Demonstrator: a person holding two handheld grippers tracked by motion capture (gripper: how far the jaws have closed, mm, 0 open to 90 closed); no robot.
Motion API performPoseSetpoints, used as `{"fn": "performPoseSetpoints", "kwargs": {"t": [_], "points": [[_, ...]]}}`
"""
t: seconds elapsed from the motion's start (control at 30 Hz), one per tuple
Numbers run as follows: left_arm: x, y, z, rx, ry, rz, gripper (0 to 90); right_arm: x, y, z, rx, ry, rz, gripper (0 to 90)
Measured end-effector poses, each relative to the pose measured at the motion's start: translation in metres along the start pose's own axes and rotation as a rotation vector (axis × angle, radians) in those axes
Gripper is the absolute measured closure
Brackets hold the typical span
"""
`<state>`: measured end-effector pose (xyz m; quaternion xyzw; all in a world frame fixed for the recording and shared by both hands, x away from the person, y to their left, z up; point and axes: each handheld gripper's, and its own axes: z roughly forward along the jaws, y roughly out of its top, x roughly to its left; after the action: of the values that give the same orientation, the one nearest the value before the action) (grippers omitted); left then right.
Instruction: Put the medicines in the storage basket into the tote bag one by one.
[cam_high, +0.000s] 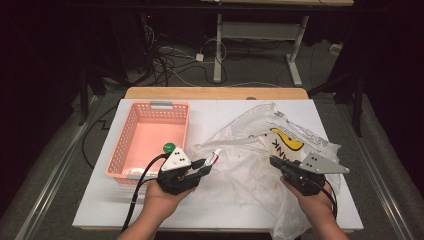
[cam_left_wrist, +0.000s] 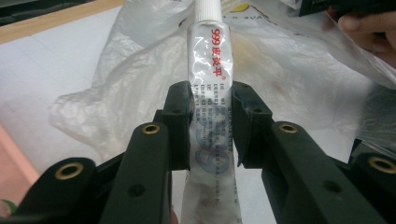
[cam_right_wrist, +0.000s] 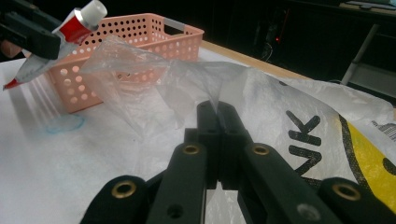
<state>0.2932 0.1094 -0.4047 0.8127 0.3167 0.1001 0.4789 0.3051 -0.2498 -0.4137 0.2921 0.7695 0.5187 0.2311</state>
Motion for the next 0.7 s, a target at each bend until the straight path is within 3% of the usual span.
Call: {"fn": "performPoseSetpoints", "kwargs": {"t": [0.4, 0.7], "points": [[-0.013, -0.005, 0.028, 0.046, -0.049, 0.037, 68.5, 0.001, 0.003, -0.001, -0.010, -0.006, -0.003, 90.0], [-0.017, -0.003, 0.050, 0.064, -0.049, 0.049, 68.5, 0.000, 0.006, -0.001, -0.028, -0.011, 0.001, 90.0]]}}
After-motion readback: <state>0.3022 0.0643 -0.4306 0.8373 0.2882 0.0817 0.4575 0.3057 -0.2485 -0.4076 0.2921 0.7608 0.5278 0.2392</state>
